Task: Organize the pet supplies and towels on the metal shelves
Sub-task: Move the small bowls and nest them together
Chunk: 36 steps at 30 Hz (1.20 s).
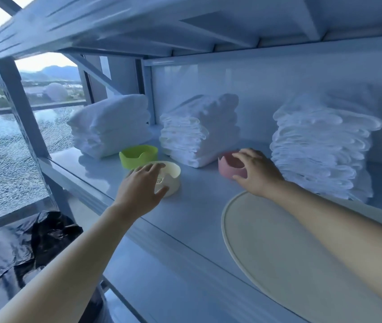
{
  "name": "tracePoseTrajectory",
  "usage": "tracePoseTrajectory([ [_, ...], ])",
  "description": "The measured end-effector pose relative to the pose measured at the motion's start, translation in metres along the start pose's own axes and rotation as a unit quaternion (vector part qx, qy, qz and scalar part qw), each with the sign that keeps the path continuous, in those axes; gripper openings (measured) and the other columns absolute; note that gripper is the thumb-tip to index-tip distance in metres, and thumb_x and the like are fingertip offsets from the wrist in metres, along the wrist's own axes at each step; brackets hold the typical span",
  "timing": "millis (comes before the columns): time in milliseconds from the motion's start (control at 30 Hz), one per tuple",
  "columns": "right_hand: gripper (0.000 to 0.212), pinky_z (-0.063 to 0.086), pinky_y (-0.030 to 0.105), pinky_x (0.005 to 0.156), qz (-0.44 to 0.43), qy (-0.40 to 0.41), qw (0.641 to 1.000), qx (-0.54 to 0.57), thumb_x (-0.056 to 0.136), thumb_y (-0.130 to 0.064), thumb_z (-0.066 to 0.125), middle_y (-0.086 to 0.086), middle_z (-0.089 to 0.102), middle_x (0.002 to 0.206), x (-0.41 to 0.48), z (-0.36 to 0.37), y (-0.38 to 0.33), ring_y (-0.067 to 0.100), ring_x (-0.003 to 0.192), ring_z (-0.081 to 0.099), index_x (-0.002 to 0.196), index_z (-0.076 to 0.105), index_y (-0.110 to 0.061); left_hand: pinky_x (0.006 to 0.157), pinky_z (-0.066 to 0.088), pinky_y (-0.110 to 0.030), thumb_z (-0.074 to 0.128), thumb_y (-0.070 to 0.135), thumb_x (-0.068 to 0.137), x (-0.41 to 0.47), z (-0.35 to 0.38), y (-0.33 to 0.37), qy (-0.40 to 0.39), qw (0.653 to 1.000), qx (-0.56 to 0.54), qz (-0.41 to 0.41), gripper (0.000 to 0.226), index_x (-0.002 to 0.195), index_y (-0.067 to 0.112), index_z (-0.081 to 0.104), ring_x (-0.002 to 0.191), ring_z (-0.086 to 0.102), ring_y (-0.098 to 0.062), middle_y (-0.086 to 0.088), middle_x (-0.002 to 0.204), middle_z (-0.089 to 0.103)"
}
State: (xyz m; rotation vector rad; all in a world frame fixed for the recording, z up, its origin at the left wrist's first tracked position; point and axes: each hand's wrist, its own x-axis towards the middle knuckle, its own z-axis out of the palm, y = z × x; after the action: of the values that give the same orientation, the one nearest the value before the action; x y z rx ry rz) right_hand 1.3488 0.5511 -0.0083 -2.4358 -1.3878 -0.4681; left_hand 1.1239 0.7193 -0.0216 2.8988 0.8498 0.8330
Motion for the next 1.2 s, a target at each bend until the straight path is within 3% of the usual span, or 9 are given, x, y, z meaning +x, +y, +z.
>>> tracePoseTrajectory([
  [167,0.049,0.039,0.036,0.102,0.041,-0.038,0.998,-0.024,0.087,-0.031,0.059,0.003,0.046,0.137,0.010,0.014,-0.003,0.023,0.132,0.036,0.133,0.047,-0.017,0.060,0.031,-0.027,0.055,0.043,0.087,0.008,0.008,-0.017,-0.016,0.999,0.007,0.028,0.023,0.099,0.025,0.064,0.095,0.057,-0.021,0.007,0.096,0.063],
  [333,0.040,0.036,0.034,0.098,0.064,-0.037,0.994,-0.083,0.088,-0.029,0.061,0.003,0.050,0.130,0.017,0.023,-0.010,0.024,0.130,0.036,0.126,0.055,-0.015,0.060,0.028,-0.028,0.053,0.039,0.089,0.010,0.011,-0.020,0.003,0.997,0.011,0.077,0.022,0.088,0.020,0.062,0.088,0.056,-0.026,-0.001,0.086,0.063],
  [467,0.030,0.039,0.033,0.090,0.087,-0.026,0.990,-0.106,0.086,-0.026,0.063,0.002,0.053,0.117,0.020,0.024,-0.015,0.022,0.122,0.040,0.115,0.062,-0.017,0.058,0.027,-0.028,0.063,0.032,0.084,0.015,0.018,-0.025,0.032,0.991,-0.026,0.127,0.019,0.076,0.015,0.064,0.078,0.059,-0.032,-0.004,0.074,0.067],
  [700,0.032,0.043,0.034,0.088,0.086,0.042,0.995,-0.027,0.082,-0.022,0.069,0.002,0.059,0.109,0.000,0.011,-0.020,0.023,0.109,0.048,0.112,0.066,-0.015,0.055,0.023,-0.030,0.062,0.030,0.085,0.026,0.013,-0.028,0.040,0.983,-0.088,0.156,0.026,0.067,0.013,0.056,0.074,0.053,-0.030,0.000,0.063,0.055],
  [800,0.035,0.042,0.033,0.089,0.080,0.073,0.994,0.006,0.080,-0.020,0.071,0.004,0.060,0.106,-0.015,0.000,-0.026,0.024,0.106,0.050,0.113,0.067,-0.012,0.051,0.020,-0.030,0.057,0.034,0.086,0.029,0.010,-0.020,0.057,0.975,-0.110,0.182,0.030,0.062,0.019,0.046,0.073,0.052,-0.027,0.001,0.064,0.059],
  [867,0.033,0.044,0.037,0.088,0.073,0.098,0.992,0.021,0.077,-0.016,0.073,0.004,0.062,0.102,-0.029,-0.007,-0.029,0.026,0.101,0.053,0.110,0.069,-0.011,0.049,0.023,-0.027,0.051,0.037,0.082,0.032,0.010,-0.011,0.074,0.968,-0.129,0.200,0.027,0.063,0.018,0.054,0.070,0.053,-0.027,0.002,0.065,0.062],
  [967,0.029,0.047,0.038,0.084,0.060,0.121,0.991,0.024,0.074,-0.009,0.074,0.003,0.064,0.097,-0.057,-0.017,-0.027,0.026,0.096,0.055,0.103,0.071,-0.011,0.057,0.034,-0.028,0.052,0.036,0.079,0.035,0.014,0.010,0.086,0.956,-0.164,0.226,0.025,0.074,0.017,0.067,0.074,0.056,-0.030,0.001,0.067,0.065],
  [1200,0.026,0.045,0.030,0.079,0.114,0.129,0.985,-0.035,0.072,-0.013,0.078,0.000,0.065,0.090,-0.135,-0.052,-0.002,0.023,0.091,0.056,0.098,0.074,-0.014,0.054,0.039,-0.027,0.056,0.034,0.079,0.030,0.022,0.079,0.082,0.916,-0.203,0.336,0.023,0.074,0.016,0.070,0.072,0.060,-0.031,0.000,0.067,0.067],
])
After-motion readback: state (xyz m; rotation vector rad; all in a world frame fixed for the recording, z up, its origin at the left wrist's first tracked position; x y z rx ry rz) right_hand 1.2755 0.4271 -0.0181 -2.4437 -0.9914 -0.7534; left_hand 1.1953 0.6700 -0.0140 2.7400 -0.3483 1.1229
